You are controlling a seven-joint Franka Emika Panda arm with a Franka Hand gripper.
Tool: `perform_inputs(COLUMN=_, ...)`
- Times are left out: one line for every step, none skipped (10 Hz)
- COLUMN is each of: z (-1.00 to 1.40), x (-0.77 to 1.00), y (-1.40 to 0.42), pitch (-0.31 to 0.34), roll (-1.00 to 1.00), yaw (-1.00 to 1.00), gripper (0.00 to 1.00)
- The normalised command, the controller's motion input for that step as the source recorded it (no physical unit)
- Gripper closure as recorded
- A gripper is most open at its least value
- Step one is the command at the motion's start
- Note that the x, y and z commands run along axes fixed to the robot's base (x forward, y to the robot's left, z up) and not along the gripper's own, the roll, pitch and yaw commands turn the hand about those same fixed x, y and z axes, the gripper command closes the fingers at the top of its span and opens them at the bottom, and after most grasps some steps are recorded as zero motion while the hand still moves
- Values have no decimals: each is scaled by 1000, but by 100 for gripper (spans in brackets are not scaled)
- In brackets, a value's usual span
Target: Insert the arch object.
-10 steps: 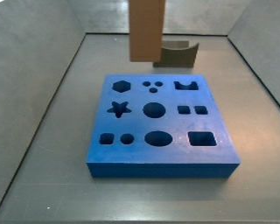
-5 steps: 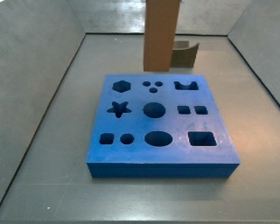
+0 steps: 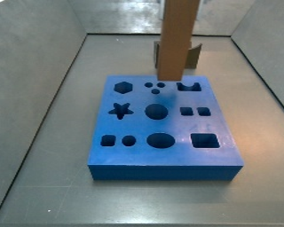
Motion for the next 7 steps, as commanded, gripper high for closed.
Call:
perform_inputs(z=-234, x=1000, y=0, pitch=0, roll=106, yaw=-14, gripper=100)
perform_inputs(z=-269, x=1000, y=0, pitch=-13, roll=130, yaw=-43, gripper=100)
perform_inputs(z=-343, x=1000, y=0, pitch=-171, roll=84, yaw=-69, gripper=100)
perform_inputs(z=-366, x=980, y=0, pitch=-199, roll=64, yaw=-34, gripper=100)
perform_inputs(z=-254, x=803, y=46, pitch=-107, roll=47, yaw=0, gripper=100)
perform_inputs(z=-49, x=280, y=83, pitch=23, roll=0, yaw=0, gripper=100)
perform_inputs(z=0, x=23, y=34, pitch=0, roll=0, yaw=0, gripper=100)
